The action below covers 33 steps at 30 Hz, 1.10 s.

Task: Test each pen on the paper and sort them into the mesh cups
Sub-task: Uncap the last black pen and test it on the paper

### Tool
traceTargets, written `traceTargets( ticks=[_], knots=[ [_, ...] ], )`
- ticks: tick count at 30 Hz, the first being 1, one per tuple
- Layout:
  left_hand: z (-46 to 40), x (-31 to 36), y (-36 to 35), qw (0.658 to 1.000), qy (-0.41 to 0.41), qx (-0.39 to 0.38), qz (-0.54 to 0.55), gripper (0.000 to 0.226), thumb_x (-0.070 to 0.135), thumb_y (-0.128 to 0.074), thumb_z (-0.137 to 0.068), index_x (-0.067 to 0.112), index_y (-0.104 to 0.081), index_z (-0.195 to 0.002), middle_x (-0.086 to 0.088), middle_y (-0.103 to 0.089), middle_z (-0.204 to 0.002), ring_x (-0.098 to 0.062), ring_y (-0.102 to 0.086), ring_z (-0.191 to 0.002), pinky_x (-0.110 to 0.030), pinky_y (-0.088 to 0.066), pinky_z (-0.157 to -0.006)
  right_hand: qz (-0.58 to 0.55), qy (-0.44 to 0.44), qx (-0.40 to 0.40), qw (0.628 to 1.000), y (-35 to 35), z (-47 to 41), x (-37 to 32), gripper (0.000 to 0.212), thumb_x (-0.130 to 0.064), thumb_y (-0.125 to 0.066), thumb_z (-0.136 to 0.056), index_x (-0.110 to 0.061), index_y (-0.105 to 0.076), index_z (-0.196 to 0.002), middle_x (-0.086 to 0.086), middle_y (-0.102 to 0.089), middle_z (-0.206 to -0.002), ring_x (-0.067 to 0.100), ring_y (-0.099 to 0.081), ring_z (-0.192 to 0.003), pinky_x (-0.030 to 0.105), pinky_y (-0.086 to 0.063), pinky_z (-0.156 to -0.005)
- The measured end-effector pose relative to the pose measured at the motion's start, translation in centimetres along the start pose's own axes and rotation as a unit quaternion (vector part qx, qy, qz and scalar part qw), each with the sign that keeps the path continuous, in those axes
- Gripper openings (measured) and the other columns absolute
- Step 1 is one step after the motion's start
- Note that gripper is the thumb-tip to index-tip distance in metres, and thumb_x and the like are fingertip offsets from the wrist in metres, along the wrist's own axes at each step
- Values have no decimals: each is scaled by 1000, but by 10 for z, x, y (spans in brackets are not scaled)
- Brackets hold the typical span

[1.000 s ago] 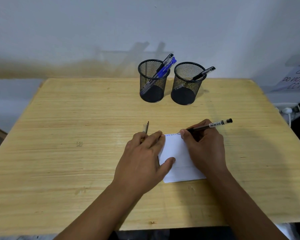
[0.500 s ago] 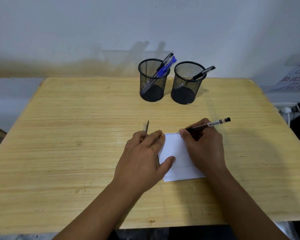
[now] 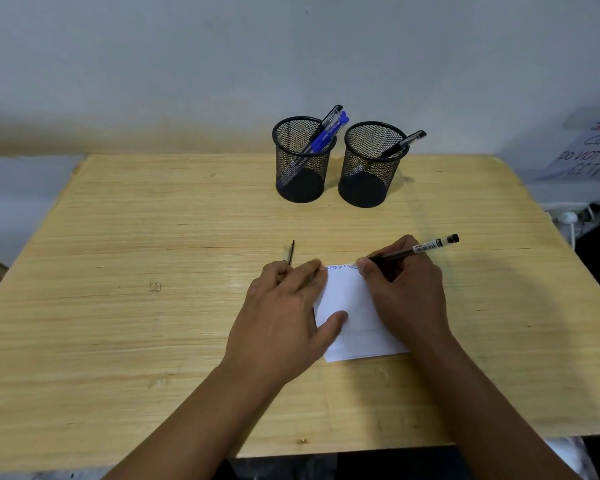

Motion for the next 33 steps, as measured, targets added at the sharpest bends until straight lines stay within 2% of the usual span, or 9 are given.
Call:
traceTargets(
  ticks=[21,27,33],
  knots=[
    [0,0,1,1000,4,2,9,68,67,-39,-87,30,-45,-144,19,-42,-149,-16,-27,-129,-32,-32,-105,-13,-14,5,1000,-1,0,1,14,-19,-72,-85,-14,-59,-86,-15,-66,-73,-18,-59,-70,-2,-39,-58],
    [0,0,1,1000,4,2,8,68,67,-40,-87,28,-46,-143,17,-43,-149,-17,-29,-130,-35,-34,-104,-8,-15,14,1000,1,0,2,15,-21,-72,-86,-15,-58,-87,-16,-64,-73,-22,-56,-68,-3,-40,-58],
    [0,0,1,1000,5,3,10,69,67,-39,-86,29,-46,-143,18,-42,-149,-18,-28,-131,-34,-33,-105,-3,-14,8,1000,0,-1,1,15,-21,-71,-87,-14,-58,-89,-14,-65,-75,-8,-61,-67,-2,-40,-57]
  ],
)
Point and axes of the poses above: each hand's wrist, its own z-axis away from the middle knuckle, its own y-axis out of the back of the hand, x = y × z, the point moved 9 cm from there along -z, towards the middle knuckle
